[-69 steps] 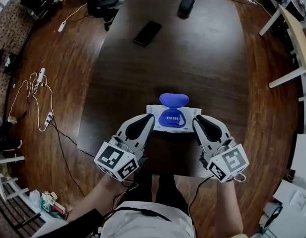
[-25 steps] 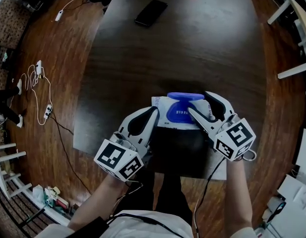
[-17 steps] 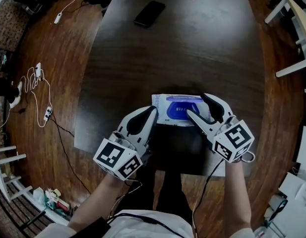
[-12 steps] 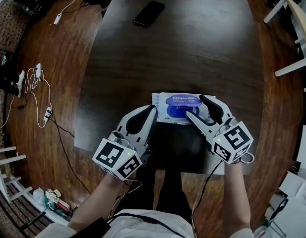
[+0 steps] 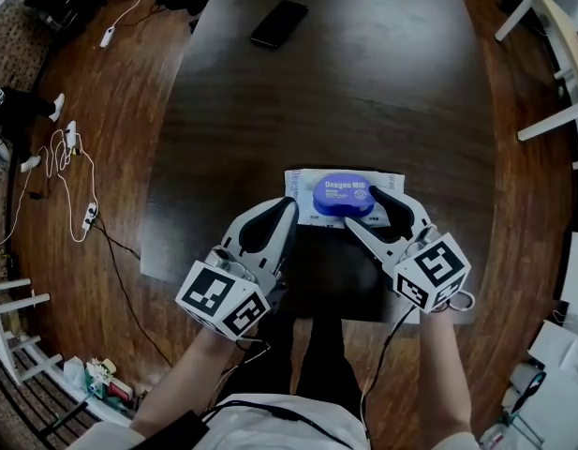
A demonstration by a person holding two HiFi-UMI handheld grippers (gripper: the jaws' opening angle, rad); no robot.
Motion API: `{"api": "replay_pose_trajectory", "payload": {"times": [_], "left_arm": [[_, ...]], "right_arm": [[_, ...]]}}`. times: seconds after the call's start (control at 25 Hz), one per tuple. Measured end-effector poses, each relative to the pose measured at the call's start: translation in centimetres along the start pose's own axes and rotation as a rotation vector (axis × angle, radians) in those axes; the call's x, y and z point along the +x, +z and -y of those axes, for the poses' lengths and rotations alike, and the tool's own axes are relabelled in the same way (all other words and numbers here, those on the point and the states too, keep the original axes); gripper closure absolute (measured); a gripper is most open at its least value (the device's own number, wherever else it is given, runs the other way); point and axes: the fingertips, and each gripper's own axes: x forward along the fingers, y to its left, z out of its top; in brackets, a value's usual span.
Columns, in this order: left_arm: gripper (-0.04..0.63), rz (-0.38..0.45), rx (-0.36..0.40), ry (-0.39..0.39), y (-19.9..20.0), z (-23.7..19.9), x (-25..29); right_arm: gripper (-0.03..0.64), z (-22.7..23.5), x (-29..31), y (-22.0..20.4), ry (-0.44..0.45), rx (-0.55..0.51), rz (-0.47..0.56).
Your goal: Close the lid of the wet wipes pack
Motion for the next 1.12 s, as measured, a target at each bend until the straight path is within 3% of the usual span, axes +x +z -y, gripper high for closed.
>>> {"api": "replay_pose_trajectory", "payload": {"times": [0.32, 1.12], "left_arm": [[0.595, -0.007, -0.002, 0.003, -0.3, -0.3, -0.5], [0.595, -0.010, -0.011, -0.003, 0.5, -1.0, -1.0]], "right_arm": [[0.357, -1.7, 0.7, -0.8, 0.026, 0.000, -0.030], [0.357, -3.9, 3.7, -4.7, 0.034, -0.039, -0.243]]}}
